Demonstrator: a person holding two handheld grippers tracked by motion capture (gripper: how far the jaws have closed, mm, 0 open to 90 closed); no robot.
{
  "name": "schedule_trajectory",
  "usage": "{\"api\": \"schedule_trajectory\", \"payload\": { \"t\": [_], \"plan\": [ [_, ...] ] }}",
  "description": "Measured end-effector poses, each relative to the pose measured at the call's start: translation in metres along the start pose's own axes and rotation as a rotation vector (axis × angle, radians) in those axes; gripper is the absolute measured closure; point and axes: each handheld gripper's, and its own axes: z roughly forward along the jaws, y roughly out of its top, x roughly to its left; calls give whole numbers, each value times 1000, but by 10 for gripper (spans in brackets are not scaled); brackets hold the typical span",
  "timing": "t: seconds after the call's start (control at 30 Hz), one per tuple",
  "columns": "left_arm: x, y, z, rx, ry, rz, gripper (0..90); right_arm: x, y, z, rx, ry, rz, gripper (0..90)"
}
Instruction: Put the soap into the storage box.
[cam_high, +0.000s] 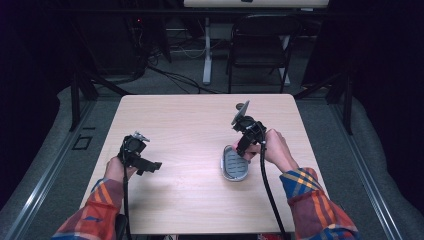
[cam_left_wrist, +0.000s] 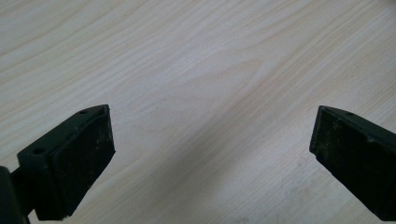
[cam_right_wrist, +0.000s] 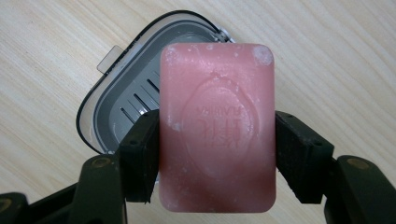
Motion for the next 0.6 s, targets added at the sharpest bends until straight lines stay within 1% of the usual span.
{"api": "schedule_trajectory", "payload": {
  "t": [0.1,0.13,0.23,0.33,0.37,0.43,0.5,0.57,0.6],
  "plan": [
    [0,0,-1,-2,1,3,0,2,1,2,11,1,1,374],
    [0,0,0,-2,0,2,0,3,2,2,11,-10,-3,374],
    [0,0,0,-2,0,2,0,5,2,4,17,-9,-2,374],
    [-1,1,0,0,4,5,0,7,3,6,32,-10,-6,374],
    [-2,1,0,-4,6,7,0,10,4,9,47,-18,-9,374],
    [-2,1,-1,-3,4,10,0,12,5,10,56,-23,-15,374],
    [-2,1,0,-1,3,6,0,16,6,16,54,-28,-2,374],
    [-2,1,0,-2,2,5,0,17,6,18,50,-29,-6,374],
    [-2,1,0,-2,-2,6,0,18,7,19,69,-25,-11,374]
  ]
}}
